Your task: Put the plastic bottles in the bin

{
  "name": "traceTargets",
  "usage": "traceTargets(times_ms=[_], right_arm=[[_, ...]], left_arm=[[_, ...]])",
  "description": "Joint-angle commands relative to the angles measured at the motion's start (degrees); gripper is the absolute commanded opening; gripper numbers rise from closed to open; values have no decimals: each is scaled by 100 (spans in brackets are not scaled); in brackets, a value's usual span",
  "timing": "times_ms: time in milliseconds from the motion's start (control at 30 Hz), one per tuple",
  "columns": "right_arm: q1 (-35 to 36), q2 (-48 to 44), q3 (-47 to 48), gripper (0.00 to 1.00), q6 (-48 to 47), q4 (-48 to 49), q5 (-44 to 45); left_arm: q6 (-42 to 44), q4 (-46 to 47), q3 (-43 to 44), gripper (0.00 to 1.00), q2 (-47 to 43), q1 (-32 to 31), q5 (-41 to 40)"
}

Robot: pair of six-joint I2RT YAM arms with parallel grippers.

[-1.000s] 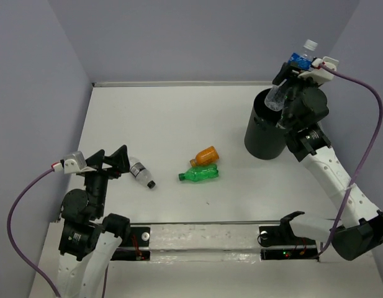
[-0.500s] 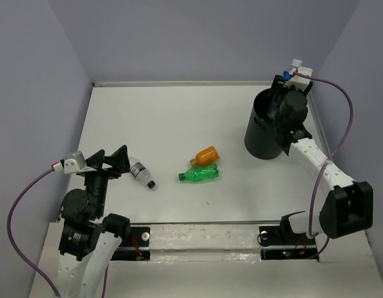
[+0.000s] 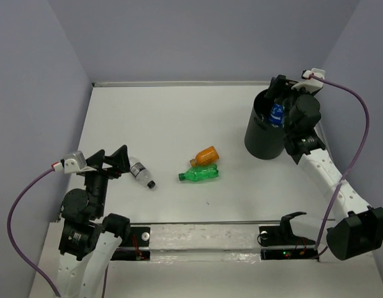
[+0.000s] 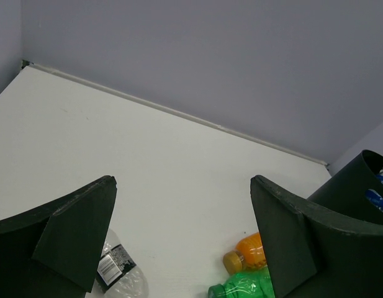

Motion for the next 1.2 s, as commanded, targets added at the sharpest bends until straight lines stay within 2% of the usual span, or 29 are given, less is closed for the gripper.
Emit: traceTargets(times_ms=[0,33,67,200,267,433,533,633,867,1033,1167], right_arm=[[845,-80,386,89,502,-661,-989],[1152,59,412,88,485,-748,-1016],[1826,174,491,88,406,-889,-990],[3085,1087,911,87,553,-1232,-1358],[3395,1886,1263,88,791,-1609,-1805],[4466,3512,2608,94,748,-2136,-2019],[4784,4497,3458,97,818,-2445,-2045],[4856,5251,3856,99,1038,-2481,-2097],[4970,6536,4964,99,1135,-2718,-2562],[4970,7091,5527,92,1205,-2718,-2397],[4970,7548,6019,84,1109,-2700,-1598]], left_arm=[[48,238,163,99,144,-26,5],[56,238,180,99,152,-17,-39],[56,238,181,99,161,-8,-74],[56,212,216,99,126,35,-381],[4,186,251,99,117,53,-671],[-180,-42,365,99,118,62,-1452],[-216,-60,392,99,30,71,-1638],[-242,-87,409,99,-76,71,-1735],[-242,-52,383,99,-120,71,-1604],[-243,-52,374,99,-155,71,-1507],[-242,-69,365,99,-181,71,-1480]])
